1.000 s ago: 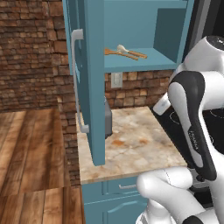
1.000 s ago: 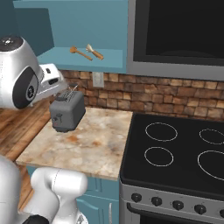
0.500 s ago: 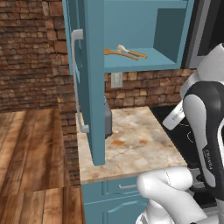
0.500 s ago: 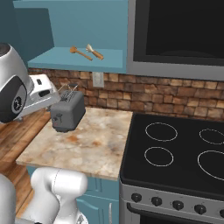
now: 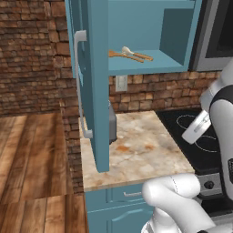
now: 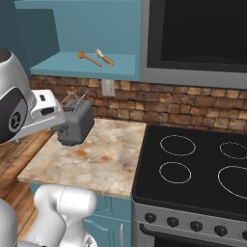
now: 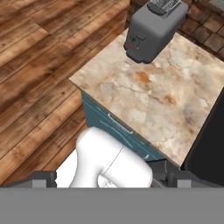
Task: Organize the utensils by type. Pick up the wooden spoons from the counter and place them in the open cabinet. Then pick up the metallic utensils from the counter and place them in the open drawer.
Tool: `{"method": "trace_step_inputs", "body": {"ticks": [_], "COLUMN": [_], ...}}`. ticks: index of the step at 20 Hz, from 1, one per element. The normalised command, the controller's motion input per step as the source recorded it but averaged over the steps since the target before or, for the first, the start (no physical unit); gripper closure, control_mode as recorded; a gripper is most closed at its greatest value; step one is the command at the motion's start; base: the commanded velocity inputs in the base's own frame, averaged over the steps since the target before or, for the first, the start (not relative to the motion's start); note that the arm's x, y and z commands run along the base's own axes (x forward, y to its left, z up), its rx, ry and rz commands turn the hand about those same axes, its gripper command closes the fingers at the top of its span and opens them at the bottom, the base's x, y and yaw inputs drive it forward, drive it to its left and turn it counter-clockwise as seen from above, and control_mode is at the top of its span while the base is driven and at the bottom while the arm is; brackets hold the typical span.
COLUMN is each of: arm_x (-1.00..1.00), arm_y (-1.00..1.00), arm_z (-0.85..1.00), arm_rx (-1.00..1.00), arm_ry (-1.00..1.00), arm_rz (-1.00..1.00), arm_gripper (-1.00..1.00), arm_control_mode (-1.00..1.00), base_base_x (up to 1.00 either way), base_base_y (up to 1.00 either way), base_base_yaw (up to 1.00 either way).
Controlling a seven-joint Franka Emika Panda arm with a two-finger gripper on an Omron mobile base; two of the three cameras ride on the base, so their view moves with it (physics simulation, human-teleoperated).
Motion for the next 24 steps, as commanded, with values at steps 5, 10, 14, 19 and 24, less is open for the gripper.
{"method": "trace_step_inputs", "body": {"ticks": [5, 10, 14, 19, 24], "arm_x": [-0.04, 0.0, 0.0, 0.0, 0.0], "arm_y": [-0.02, 0.0, 0.0, 0.0, 0.0], "arm_z": [-0.01, 0.0, 0.0, 0.0, 0.0], "arm_rx": [0.0, 0.0, 0.0, 0.0, 0.0], "arm_ry": [0.01, 0.0, 0.0, 0.0, 0.0], "arm_rz": [0.0, 0.0, 0.0, 0.0, 0.0], "arm_gripper": [-1.0, -1.0, -1.0, -1.0, -1.0], "arm_control_mode": [1.0, 1.0, 1.0, 1.0, 1.0], "base_base_x": [-0.24, -0.61, -0.63, -0.59, 0.09], "base_base_y": [-0.06, -0.14, -0.13, -0.21, -0.72], "base_base_yaw": [-0.01, -0.08, -0.12, -0.12, -0.13]}}
